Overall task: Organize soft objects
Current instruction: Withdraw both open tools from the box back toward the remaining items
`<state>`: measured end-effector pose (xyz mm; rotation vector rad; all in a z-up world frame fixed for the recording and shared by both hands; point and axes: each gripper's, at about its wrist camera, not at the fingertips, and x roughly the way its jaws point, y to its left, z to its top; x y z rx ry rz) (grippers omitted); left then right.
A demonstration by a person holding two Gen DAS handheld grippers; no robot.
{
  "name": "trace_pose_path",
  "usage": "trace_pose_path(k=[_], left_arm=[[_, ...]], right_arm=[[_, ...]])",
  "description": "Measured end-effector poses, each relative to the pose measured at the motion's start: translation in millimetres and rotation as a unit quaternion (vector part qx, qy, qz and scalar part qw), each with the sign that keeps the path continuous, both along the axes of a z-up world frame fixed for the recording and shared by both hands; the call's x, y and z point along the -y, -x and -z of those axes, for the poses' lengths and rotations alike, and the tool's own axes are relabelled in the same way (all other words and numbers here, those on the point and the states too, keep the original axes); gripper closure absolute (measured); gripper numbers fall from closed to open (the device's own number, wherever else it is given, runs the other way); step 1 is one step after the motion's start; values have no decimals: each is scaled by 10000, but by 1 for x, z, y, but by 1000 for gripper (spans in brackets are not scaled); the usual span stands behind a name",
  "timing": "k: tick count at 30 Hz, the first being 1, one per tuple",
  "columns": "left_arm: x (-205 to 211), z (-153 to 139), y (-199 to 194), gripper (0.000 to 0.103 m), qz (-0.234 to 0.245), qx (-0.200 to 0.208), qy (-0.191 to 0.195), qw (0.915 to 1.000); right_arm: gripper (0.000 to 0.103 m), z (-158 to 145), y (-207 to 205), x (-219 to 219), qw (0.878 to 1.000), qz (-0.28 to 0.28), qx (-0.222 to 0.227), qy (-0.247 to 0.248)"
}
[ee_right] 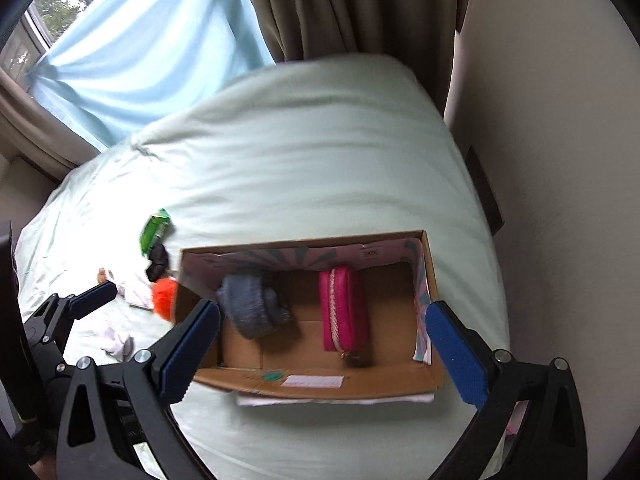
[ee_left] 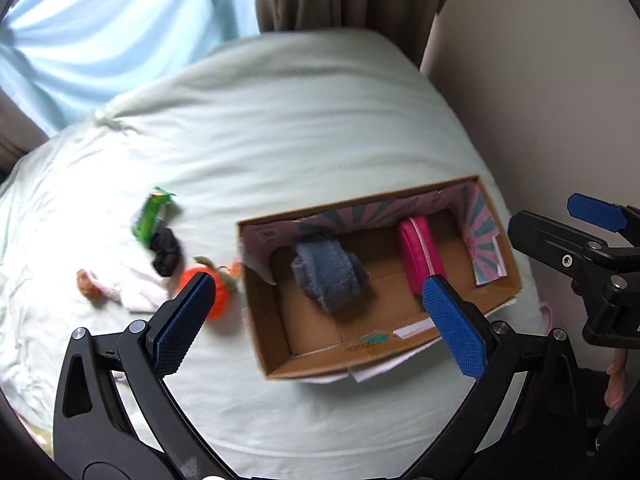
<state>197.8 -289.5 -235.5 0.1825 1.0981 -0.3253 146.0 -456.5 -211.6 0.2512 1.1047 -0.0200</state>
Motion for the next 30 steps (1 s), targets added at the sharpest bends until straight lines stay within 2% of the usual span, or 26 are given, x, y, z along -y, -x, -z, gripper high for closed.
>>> trace_pose_path(k=[5, 11, 17, 24, 30], left_arm=[[-44, -45, 25, 0, -142, 323, 256, 9990], [-112, -102, 58, 0, -379, 849, 394, 9949], [-191, -150, 88, 0, -772, 1451, 530, 9850], [-283, -166, 107, 0, -1088, 1630, 540, 9791], [-353, -159, 107, 0, -1291, 1549, 589, 9777]], right_arm=[[1, -53, 27, -26, 9977, 14, 509, 441], [1, -112, 59, -65, 9927, 100, 1094, 490], [1, -146, 82, -127, 9874, -106, 1469, 577], [1, -168, 102, -205, 9797, -304, 1910, 530], [1, -163, 97, -261, 9786, -394, 1955, 508]])
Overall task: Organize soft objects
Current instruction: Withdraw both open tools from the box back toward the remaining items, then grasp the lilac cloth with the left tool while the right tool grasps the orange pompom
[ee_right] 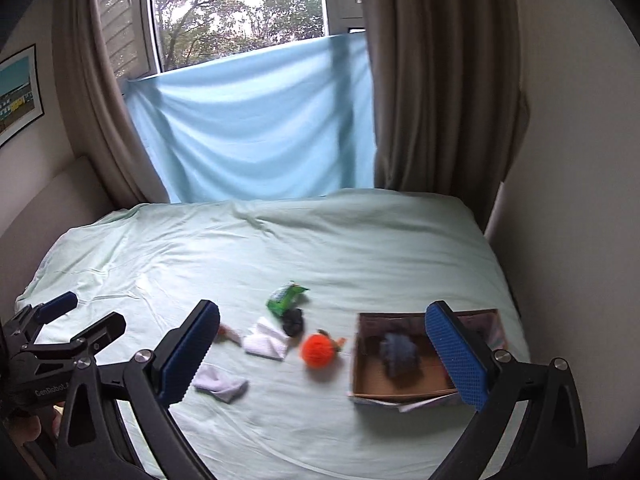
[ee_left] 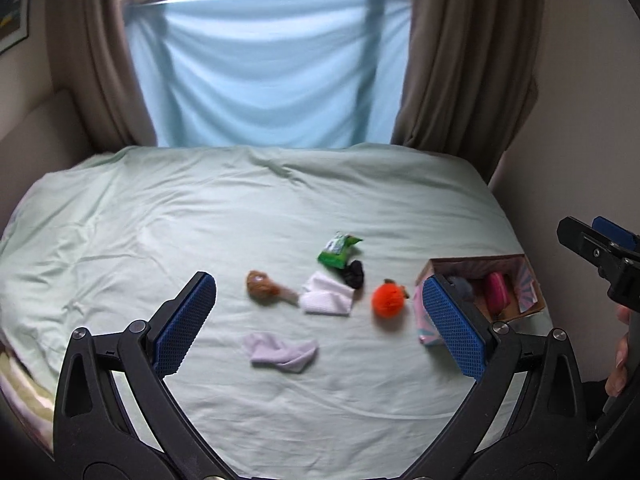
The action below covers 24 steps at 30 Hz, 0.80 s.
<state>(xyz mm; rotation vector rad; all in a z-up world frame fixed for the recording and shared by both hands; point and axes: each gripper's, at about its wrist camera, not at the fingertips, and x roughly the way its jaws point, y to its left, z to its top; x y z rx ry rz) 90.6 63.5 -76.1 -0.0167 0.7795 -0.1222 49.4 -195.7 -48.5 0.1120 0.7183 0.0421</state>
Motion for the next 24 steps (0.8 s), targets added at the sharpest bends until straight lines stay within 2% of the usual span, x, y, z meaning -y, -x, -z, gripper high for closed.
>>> trace_pose_path(k=[5, 9, 13, 17, 21, 24], left_arm=[[-43, 21, -9, 0, -73, -188, 63, 9998], [-67, 54, -23, 0, -39, -412, 135, 9991], [-77, 95, -38, 0, 89, -562, 77, 9983], [-76, 139, -47, 0, 343, -545, 10, 9979], [-67, 196, -52, 0, 572, -814, -201, 9948], [-63, 237, -51, 0, 591, -1018, -113, 9930]], right_arm=[[1, 16, -12, -34, 9999, 104, -79, -35], [1, 41, -24, -52, 9988, 435, -193, 111], [1, 74, -35, -59, 9973, 675, -289, 87], [1, 114, -47, -63, 9958, 802, -431, 77], [1, 162, -59, -66, 9942, 898, -570, 135], [1, 198, -67, -69, 9939, 887, -621, 217]])
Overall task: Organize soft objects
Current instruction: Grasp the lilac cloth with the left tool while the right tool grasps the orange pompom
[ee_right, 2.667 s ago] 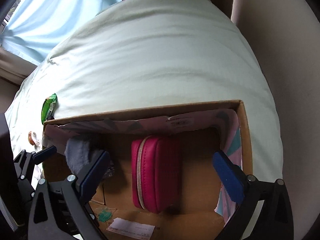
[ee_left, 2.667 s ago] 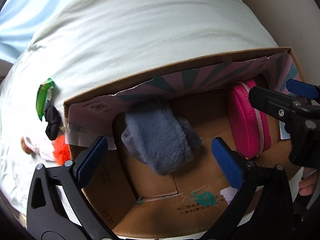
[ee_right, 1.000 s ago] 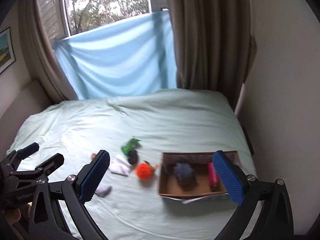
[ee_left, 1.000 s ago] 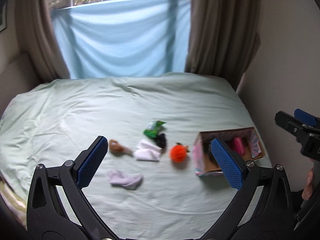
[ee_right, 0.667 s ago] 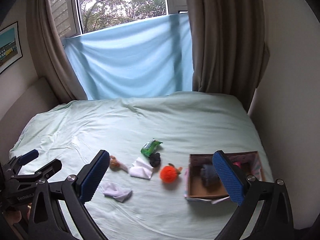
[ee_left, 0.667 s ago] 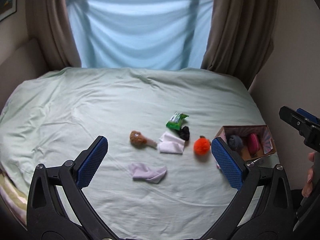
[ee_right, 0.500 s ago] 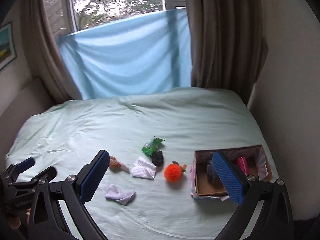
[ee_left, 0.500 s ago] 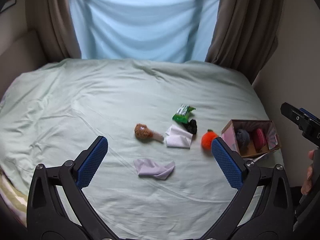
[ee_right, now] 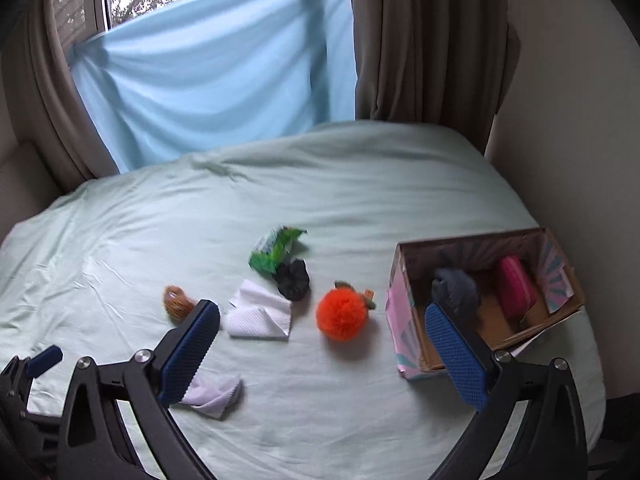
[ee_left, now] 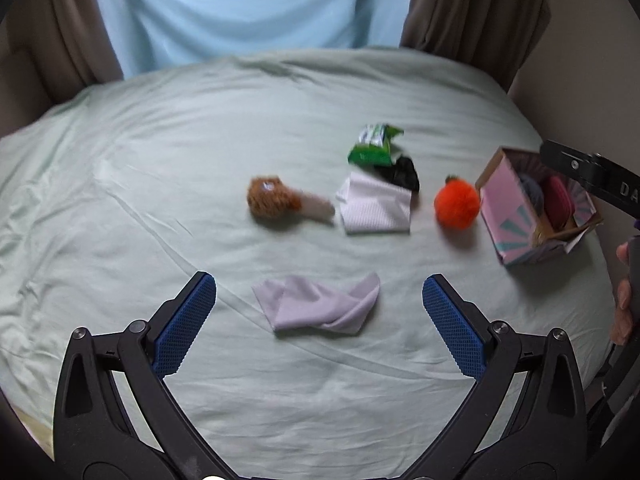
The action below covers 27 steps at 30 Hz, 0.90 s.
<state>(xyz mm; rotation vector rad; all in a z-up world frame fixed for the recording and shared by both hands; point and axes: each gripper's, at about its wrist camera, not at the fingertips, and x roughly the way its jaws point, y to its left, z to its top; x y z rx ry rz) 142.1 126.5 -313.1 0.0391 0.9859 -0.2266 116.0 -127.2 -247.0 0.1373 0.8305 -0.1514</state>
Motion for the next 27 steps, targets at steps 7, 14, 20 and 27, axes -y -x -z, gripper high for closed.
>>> trace_pose_path(k=[7, 14, 20, 27], left_arm=[[6, 85, 7, 0, -222, -349, 138, 9990], [19, 155, -9, 0, -404, -604, -95, 9973], [37, 178, -22, 0, -494, -334, -556, 9967], [39, 181, -30, 8, -431, -138, -617, 9971]], right_arm=[[1, 79, -17, -9, 9996, -211, -105, 136], [1, 142, -44, -5, 9989, -139, -143, 432], [6, 177, -68, 8, 9989, 79, -182, 422], [10, 192, -90, 17, 9984, 220, -97, 519]])
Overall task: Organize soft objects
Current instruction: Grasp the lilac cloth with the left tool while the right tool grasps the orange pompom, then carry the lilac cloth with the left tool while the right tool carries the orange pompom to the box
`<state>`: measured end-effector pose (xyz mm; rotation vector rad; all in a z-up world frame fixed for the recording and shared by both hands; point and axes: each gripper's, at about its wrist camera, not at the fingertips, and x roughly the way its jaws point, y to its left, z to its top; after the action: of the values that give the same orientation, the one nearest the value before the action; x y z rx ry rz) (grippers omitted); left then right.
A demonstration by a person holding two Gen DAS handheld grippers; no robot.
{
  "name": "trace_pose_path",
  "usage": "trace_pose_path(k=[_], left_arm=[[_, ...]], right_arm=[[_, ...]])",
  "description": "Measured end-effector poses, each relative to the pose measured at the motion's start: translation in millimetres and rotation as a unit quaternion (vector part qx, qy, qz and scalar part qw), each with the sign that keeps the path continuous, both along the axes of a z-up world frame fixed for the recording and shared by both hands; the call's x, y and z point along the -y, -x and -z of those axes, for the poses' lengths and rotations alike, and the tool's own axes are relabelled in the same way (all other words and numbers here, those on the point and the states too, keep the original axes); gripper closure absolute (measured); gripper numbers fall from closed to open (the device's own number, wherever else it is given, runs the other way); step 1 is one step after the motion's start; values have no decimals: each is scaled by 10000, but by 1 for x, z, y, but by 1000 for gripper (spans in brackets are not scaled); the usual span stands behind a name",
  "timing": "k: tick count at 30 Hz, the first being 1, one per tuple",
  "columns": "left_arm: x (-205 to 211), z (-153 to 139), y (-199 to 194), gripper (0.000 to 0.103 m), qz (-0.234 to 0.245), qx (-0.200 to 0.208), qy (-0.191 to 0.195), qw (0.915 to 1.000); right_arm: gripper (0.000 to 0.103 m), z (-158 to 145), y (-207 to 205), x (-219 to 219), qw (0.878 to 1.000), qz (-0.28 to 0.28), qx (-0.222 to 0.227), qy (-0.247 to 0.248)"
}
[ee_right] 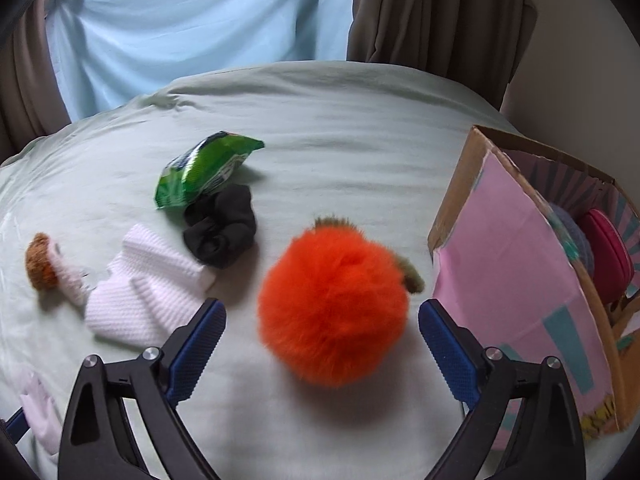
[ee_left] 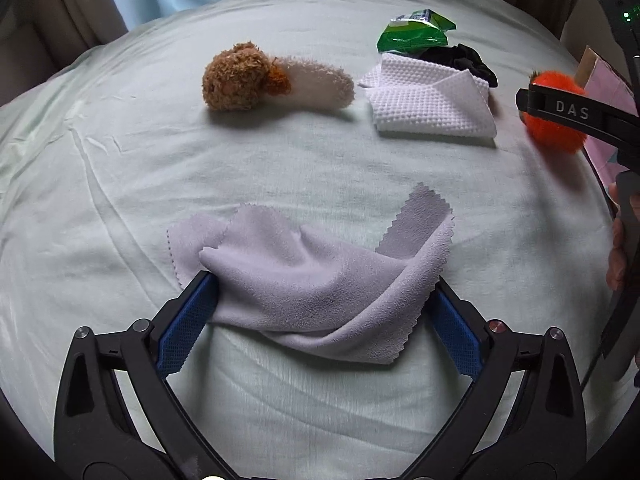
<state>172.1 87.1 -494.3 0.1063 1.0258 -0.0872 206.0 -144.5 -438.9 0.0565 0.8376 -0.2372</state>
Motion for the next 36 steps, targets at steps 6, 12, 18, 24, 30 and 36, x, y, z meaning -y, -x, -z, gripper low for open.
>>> trace_pose_path(k=[6, 12, 18, 24, 30, 36], left_arm=[[-4, -9, -6, 40, 83, 70, -31, 9999], [-14, -17, -12, 85, 150, 28, 3, 9999], [-20, -21, -16, 91, 123, -36, 105, 9999], [-23, -40, -17, 91, 87, 53, 174, 9998], [-24, -79, -17, 92, 47, 300, 179, 9994], [-16, -136, -14, 92, -32, 569, 191, 9982]], right_arm=[[41, 13, -13, 6, 9997, 37, -226, -74], [62, 14, -11, 11, 9996, 80, -206, -200], [71, 10, -9, 11, 9994, 74, -175, -302], [71, -12, 0, 7, 9994, 33, -57, -342], [71, -53, 16, 8, 9990, -18, 134, -430], [71, -111, 35, 13, 9977, -96, 339, -571]])
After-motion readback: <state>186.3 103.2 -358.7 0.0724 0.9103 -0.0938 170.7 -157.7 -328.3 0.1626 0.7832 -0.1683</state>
